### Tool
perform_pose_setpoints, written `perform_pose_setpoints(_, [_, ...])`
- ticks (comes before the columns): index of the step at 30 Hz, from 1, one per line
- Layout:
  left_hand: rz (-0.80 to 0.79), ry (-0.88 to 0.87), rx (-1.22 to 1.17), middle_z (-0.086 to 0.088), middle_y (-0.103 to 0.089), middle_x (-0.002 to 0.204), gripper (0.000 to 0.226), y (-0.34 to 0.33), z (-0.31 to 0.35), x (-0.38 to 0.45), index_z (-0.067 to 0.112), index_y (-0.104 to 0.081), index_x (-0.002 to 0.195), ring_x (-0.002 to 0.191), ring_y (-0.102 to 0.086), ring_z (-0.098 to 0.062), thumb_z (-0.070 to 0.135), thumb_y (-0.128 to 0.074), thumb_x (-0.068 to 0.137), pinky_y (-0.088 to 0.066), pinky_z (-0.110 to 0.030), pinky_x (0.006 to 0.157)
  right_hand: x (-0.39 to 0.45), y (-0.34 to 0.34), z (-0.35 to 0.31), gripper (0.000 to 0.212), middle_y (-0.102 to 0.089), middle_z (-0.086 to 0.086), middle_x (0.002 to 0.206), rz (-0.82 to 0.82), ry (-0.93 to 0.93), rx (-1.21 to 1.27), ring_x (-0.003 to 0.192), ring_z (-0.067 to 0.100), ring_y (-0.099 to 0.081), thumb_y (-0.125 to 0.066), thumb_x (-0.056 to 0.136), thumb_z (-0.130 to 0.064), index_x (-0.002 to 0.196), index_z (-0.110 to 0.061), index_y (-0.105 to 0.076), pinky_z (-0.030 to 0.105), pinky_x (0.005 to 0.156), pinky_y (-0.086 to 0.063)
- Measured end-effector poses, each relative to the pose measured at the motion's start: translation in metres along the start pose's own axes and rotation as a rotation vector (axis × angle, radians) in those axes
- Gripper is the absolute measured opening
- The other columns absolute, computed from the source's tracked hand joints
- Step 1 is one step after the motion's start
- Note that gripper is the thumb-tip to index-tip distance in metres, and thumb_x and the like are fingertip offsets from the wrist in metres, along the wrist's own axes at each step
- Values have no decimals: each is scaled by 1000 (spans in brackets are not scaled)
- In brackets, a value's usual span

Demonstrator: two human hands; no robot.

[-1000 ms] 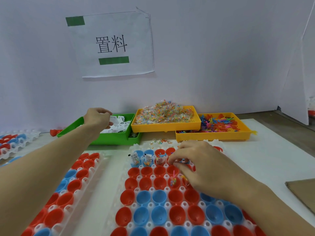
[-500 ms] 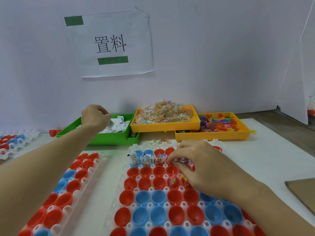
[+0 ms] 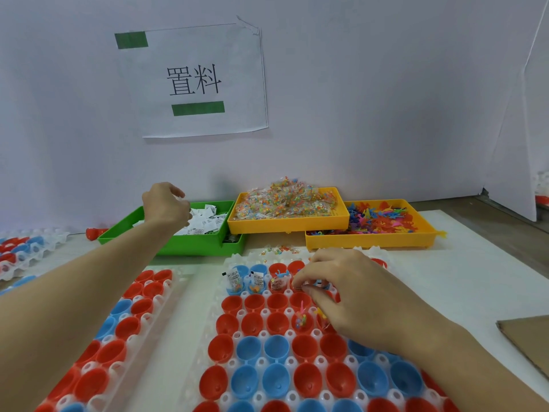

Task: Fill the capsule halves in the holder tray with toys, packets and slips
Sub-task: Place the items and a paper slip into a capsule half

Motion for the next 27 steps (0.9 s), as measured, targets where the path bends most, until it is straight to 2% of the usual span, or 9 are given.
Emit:
perform_pose_setpoints(3, [5, 32, -83, -24, -66, 104, 14, -3, 2, -2, 2, -65, 107, 63, -68, -22, 0, -59, 94, -58, -32, 61, 0, -1, 1, 23, -59, -26, 105, 0, -1, 0, 100, -3, -52, -56, 98, -37, 117, -41, -68, 13, 85, -44])
perform_pose_setpoints(6, [7, 48, -140, -16, -68, 90, 13, -5, 3, -5, 5, -66, 102, 61, -63, -17, 0, -61, 91, -53, -28, 56, -1, -1, 2, 22, -59, -27, 105, 1, 1, 1, 100, -4, -51, -56, 98, -37, 116, -41, -68, 12, 84, -44])
perform_pose_setpoints(9, [-5, 89, -220, -13, -66, 95, 15, -5, 6, -7, 7, -65, 100, 67, -61, -21, -2, -64, 88, -48, -26, 54, 0, -2, 3, 23, -58, -28, 104, 2, 1, 1, 99, -5, -50, -56, 98, -37, 117, -41, -68, 12, 83, -44])
perform_pose_setpoints(12, [-41, 116, -300, -11, -68, 97, 18, -3, 7, -8, 7, -64, 105, 65, -61, -16, 0, -68, 88, -47, -25, 57, 0, -2, 3, 22, -57, -28, 102, 7, -4, 5, 98, -4, -52, -56, 98, -38, 116, -42, -68, 14, 83, -46])
perform_pose_setpoints(15, [-77, 101, -337, -11, -71, 92, 9, -1, 8, -10, 8, -66, 96, 65, -64, -15, 1, -67, 90, -44, -25, 54, -1, -2, 3, 21, -56, -28, 101, 9, -4, 6, 98, -4, -51, -55, 98, -39, 115, -42, -67, 16, 85, -47])
perform_pose_setpoints(18, [-79, 85, -324, -12, -70, 92, 10, -3, 10, -12, 10, -66, 91, 65, -64, -14, 1, -64, 91, -43, -26, 52, -1, -2, 4, 22, -57, -27, 102, 8, -11, 4, 99, -3, -52, -55, 97, -39, 115, -43, -67, 17, 86, -48])
perform_pose_setpoints(21, [-51, 103, -279, -14, -68, 98, 14, -3, 9, -11, 11, -67, 94, 63, -61, -14, -2, -61, 91, -43, -21, 45, -1, -2, 4, 22, -58, -27, 102, 9, -15, 2, 99, -3, -53, -55, 97, -39, 116, -44, -67, 16, 86, -49])
perform_pose_setpoints(23, [-30, 106, -231, -14, -68, 104, 23, -2, 8, -10, 13, -71, 93, 62, -57, -15, -4, -57, 92, -44, -21, 49, 0, -2, 4, 22, -59, -27, 103, 5, -18, 2, 99, -2, -53, -55, 97, -40, 116, -44, -67, 16, 86, -49])
perform_pose_setpoints(27, [-50, 104, -157, -11, -69, 108, 33, 0, 8, -9, 15, -73, 84, 77, -61, -18, -8, -51, 92, -44, -20, 54, 0, -2, 4, 23, -60, -27, 106, 3, -22, 4, 101, -2, -54, -55, 97, -40, 117, -42, -67, 16, 87, -48])
Point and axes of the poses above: each hand's wrist, its own x-axis towards the middle knuckle, its own y-axis out of the back of the hand, z = x × y, the point moved 1 cm from there along x, towards the middle knuckle
